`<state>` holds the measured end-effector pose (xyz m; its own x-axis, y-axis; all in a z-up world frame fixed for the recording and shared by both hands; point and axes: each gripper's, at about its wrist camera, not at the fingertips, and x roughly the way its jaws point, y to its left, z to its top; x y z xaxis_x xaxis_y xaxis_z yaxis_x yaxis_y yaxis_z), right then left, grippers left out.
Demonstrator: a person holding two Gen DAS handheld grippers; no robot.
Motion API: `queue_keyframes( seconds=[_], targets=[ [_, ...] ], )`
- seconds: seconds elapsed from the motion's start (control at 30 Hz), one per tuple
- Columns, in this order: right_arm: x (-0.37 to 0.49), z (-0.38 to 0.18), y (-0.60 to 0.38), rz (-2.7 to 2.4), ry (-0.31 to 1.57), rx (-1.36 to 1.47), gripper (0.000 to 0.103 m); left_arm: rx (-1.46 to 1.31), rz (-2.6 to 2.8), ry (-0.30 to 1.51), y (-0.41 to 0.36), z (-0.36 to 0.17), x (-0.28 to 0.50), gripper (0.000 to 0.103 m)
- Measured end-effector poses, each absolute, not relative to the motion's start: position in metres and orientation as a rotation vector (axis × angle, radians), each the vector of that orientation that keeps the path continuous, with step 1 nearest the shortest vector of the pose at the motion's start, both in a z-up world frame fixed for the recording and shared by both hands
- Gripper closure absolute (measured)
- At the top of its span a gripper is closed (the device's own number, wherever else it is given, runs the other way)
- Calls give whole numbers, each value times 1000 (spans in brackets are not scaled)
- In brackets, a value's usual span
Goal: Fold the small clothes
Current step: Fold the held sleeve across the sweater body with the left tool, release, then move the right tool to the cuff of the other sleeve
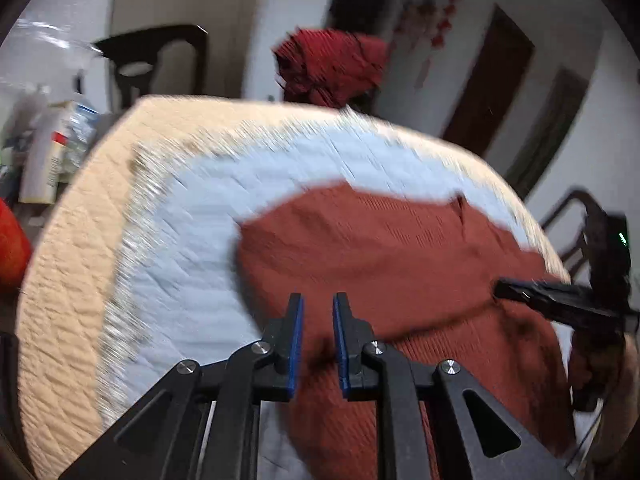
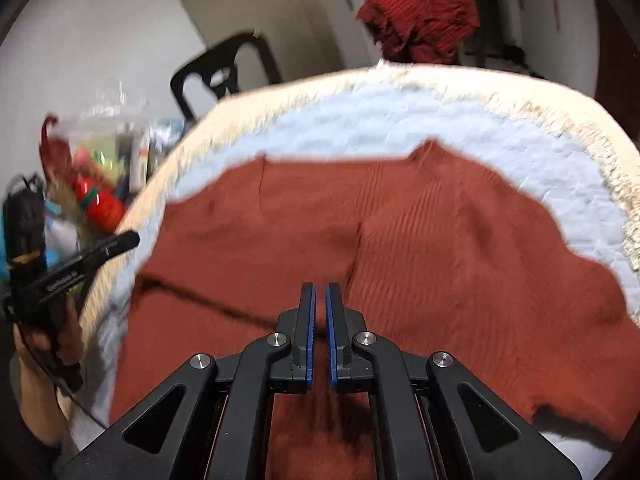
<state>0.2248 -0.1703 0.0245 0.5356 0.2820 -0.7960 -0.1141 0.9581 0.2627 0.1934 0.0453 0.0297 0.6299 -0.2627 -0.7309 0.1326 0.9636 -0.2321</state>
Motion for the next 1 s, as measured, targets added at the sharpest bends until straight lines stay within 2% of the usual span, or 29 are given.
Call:
queue_keyframes(
  seconds=[0.1,0.27,0.3,0.43,0.67,0.77,1.0],
  targets=[
    [227,9,-181,239,999,219,99,-129,-208,888,39,11,196,86],
    [213,19,-186,188,1003,172,96,-164,-167,902,51,18,188,86],
    [206,22,-187,197,1003,176,96,-160,-165,896,50,21,182,82],
    [170,31,-198,206,960,179,84,-172,-181,886,47,27,157,73],
    [118,36,-219,174,913,222,84,-179,-251,844,23,34,117,72],
    [98,33,-222,162,906,227,84,-182,-282,847,14,28,100,65],
    [76,17,-222,139,953,172,84,-115,-264,885,3,10,80,65]
  ],
)
